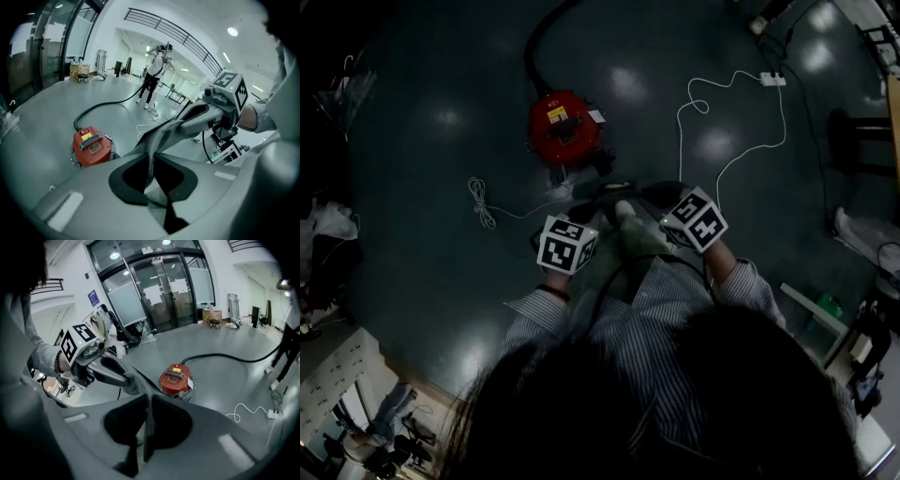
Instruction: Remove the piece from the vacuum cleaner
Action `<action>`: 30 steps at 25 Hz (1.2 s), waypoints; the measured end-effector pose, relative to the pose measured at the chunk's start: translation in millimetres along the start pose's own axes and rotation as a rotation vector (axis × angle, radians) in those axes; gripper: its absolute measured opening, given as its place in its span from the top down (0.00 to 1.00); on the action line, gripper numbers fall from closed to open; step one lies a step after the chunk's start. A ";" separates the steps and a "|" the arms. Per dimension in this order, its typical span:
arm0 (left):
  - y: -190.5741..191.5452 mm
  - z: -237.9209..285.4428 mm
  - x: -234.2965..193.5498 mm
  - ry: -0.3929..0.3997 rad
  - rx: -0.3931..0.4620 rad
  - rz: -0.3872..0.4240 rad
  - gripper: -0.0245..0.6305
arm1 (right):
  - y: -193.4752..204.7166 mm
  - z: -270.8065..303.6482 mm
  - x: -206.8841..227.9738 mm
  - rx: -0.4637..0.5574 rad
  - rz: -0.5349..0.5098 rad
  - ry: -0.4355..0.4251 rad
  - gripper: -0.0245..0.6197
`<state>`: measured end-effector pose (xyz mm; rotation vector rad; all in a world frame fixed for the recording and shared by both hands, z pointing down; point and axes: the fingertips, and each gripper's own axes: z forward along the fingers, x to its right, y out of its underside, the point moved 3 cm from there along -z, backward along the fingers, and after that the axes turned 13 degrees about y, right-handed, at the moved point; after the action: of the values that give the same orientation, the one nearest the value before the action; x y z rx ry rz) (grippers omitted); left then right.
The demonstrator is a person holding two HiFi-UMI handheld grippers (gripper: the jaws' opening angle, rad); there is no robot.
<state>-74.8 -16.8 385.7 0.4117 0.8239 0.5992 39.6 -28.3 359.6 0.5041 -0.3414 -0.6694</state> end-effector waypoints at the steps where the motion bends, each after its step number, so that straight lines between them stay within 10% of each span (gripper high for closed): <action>1: -9.3 -9.0 6.1 -0.001 0.012 0.013 0.92 | -8.7 -11.1 -1.4 0.031 0.015 0.002 0.92; 7: -53.3 -56.0 29.6 0.054 0.076 0.128 0.92 | -52.9 -63.1 -4.7 0.192 0.040 -0.046 0.92; 30: -75.6 -83.9 68.5 -0.065 0.230 0.083 0.92 | -75.2 -105.3 -12.1 0.335 0.010 -0.010 0.93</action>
<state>-78.7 -21.3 253.7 0.6751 0.8188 0.5663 40.9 -36.0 229.9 0.8177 -0.4688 -0.6071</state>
